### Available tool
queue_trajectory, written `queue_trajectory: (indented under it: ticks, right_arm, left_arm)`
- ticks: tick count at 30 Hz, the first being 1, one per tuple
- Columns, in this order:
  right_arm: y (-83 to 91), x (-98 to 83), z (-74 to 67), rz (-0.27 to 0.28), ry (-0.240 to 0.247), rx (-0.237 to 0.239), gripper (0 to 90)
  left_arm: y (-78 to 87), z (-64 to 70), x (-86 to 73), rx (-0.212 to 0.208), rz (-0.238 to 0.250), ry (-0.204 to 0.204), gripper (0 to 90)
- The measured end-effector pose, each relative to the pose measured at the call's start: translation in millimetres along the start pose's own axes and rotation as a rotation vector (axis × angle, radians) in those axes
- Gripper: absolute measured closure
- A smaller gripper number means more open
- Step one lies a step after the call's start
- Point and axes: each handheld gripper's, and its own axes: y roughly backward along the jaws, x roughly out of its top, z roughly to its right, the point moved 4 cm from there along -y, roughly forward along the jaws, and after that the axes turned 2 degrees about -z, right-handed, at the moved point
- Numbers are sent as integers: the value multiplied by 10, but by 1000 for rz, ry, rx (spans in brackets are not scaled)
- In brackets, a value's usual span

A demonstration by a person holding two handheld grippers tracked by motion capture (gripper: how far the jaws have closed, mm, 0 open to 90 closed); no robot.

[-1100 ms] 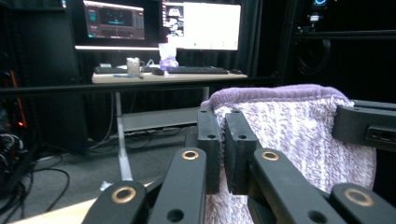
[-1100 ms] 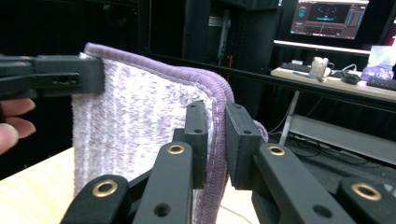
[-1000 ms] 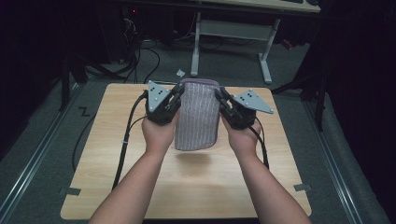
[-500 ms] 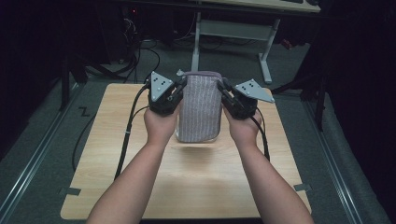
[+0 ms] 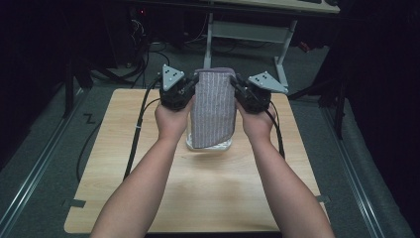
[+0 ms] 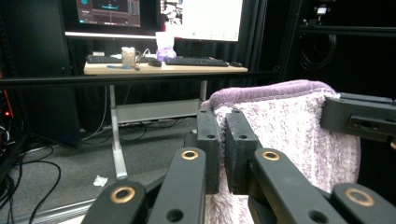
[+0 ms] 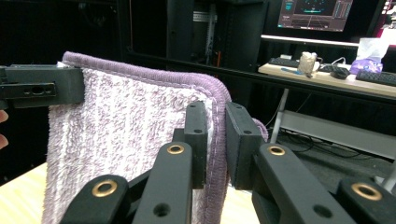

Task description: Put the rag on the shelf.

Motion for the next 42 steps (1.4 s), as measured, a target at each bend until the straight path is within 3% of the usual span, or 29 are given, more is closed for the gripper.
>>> queue_trajectory:
  ticks: [10,15,22,31,34,35,38,40,42]
  right_arm:
    - [-197,-17,51,-35,17,-11,807]
    - [-288,-41,37,-55,35,-8,807]
    - [-373,-94,27,-79,78,-15,807]
    - [-661,-309,143,-185,53,-25,803]
    - [-700,-337,160,-207,49,-19,798]
    - [-731,-365,168,-227,54,-18,795]
    - [-765,-397,181,-245,52,-17,757]
    - [-787,-412,188,-262,26,-9,689]
    - [-787,-417,200,-261,15,-2,666]
  left_arm:
    - [-178,-133,8,22,-39,-38,861]
    - [-238,-219,-33,36,-62,-32,859]
    - [-371,-305,-172,61,-134,-40,857]
    - [-560,-408,-369,46,-228,0,853]
    - [-620,-423,-460,58,-272,-28,850]
    - [-654,-445,-523,55,-303,-21,844]
    - [-658,-467,-559,68,-306,-8,819]
    - [-651,-494,-564,74,-302,16,719]
    - [-631,-520,-563,78,-292,26,679]
